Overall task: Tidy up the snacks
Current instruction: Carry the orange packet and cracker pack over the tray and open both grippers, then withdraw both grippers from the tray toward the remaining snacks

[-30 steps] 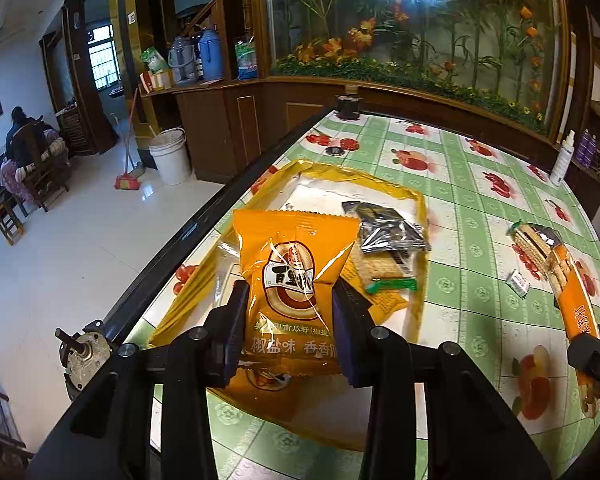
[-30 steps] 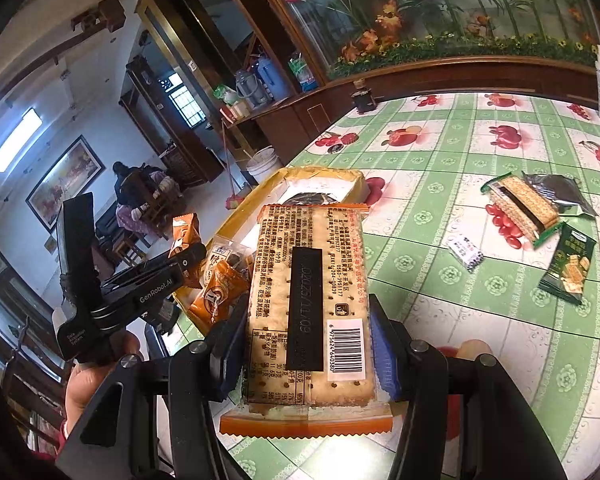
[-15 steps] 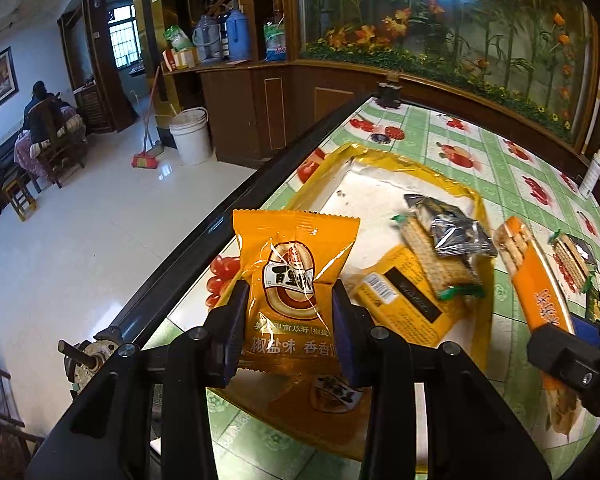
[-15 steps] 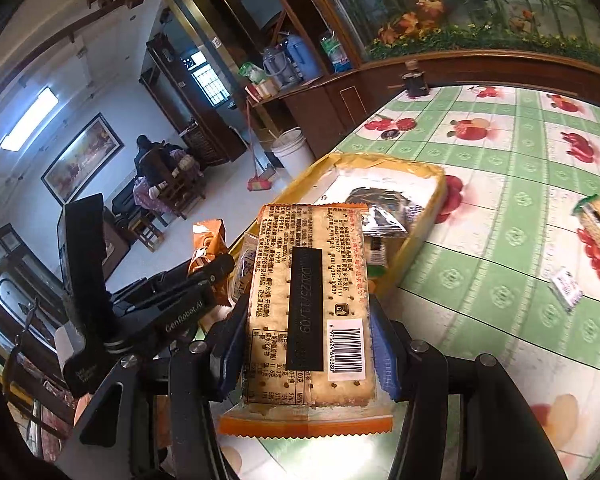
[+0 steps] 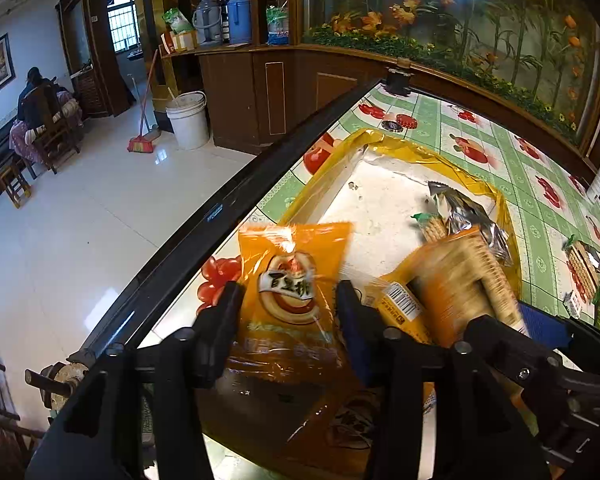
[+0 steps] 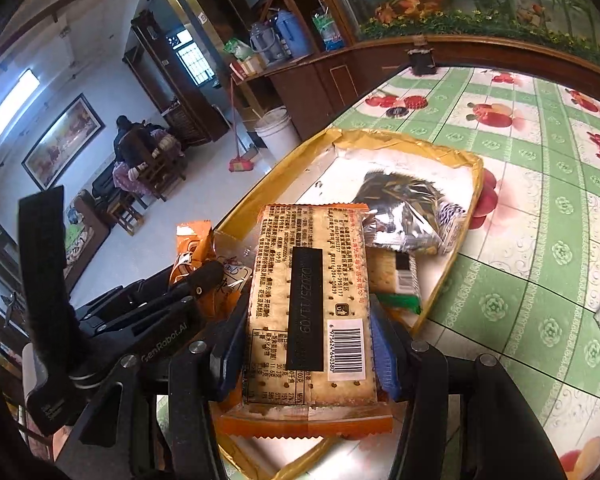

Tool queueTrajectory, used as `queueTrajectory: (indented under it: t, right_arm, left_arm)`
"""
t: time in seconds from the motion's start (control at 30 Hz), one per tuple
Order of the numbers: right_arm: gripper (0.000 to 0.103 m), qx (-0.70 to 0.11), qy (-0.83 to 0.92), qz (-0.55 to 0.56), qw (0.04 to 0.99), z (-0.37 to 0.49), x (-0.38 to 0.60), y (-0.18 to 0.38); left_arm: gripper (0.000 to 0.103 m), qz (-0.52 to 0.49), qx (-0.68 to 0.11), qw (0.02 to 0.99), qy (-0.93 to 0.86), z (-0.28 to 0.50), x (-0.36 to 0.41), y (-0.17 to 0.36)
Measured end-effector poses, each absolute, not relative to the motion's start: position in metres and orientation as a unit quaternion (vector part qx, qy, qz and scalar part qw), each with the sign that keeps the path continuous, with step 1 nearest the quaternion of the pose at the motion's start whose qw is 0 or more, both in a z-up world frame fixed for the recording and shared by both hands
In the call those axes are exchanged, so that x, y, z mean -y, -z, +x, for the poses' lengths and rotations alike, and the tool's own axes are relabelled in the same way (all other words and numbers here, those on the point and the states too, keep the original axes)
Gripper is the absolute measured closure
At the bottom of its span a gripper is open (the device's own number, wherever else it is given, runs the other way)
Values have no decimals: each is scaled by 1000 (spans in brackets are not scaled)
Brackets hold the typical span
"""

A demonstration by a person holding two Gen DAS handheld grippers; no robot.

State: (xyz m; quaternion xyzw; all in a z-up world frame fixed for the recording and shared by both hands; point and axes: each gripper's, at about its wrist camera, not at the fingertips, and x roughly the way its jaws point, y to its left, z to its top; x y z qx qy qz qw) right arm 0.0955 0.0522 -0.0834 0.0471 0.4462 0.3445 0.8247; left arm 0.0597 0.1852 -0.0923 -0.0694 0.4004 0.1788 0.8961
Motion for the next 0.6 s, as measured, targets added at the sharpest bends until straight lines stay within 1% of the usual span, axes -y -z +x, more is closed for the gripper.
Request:
queueTrajectory:
  t: [0.03, 0.07, 0.47, 0.5, 0.6]
  right_arm:
    - [43, -445, -343, 49, 826, 95, -51, 83]
    - [42, -444, -344, 51, 826, 96, -50, 82]
    - [40, -413, -321, 95, 847, 84, 15, 60]
    - [40, -413, -317, 101, 848, 82, 24, 60]
    - [40, -411, -304, 116, 852, 80, 46, 59]
  left_arm:
    - [41, -68, -397, 898, -177, 59, -184, 91]
    - [39, -66, -394, 899, -178, 56, -183, 90]
    - [38, -58, -361, 915, -170, 36, -167, 59]
    - [37, -55, -357, 917, -169, 35, -163, 56]
    - [29, -48, -346, 921, -169, 31, -153, 47]
